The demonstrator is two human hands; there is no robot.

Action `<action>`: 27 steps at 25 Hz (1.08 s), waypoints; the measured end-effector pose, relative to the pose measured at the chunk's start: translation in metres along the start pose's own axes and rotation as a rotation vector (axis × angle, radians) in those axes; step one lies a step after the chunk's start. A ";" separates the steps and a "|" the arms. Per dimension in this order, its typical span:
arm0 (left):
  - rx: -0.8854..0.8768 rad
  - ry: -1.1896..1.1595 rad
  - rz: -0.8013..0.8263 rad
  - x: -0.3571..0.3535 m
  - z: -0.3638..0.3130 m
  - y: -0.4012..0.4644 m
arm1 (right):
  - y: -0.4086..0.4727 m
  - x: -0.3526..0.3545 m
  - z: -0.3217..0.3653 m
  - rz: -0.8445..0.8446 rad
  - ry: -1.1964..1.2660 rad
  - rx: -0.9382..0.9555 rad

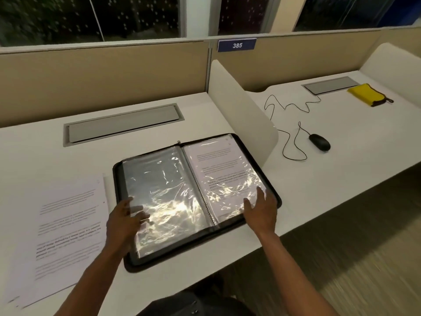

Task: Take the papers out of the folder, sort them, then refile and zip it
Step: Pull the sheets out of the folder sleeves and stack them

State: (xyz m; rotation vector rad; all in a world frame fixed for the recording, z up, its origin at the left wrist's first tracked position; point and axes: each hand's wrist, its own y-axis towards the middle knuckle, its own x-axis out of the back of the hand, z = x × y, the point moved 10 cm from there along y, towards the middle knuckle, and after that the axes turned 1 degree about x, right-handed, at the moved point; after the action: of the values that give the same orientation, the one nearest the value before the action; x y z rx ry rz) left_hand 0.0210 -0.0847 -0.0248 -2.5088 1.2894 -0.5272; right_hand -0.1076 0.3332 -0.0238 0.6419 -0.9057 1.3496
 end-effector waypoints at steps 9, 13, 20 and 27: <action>-0.695 0.645 -0.135 -0.103 -0.065 -0.053 | 0.044 0.031 -0.035 -0.170 0.210 -0.211; -0.829 0.645 0.126 -0.198 -0.062 -0.076 | 0.047 0.044 -0.028 -0.218 0.242 -0.178; -0.858 0.926 0.319 -0.284 -0.056 -0.077 | 0.045 0.061 -0.011 -0.369 0.095 0.087; -0.785 0.716 0.219 -0.269 -0.058 -0.075 | 0.039 0.050 -0.005 -0.100 0.403 0.165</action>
State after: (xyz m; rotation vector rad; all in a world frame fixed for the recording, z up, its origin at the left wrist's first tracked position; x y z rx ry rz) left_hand -0.0944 0.1740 0.0046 -2.7899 2.3899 -1.1043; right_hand -0.1464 0.3693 0.0113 0.5066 -0.4369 1.4070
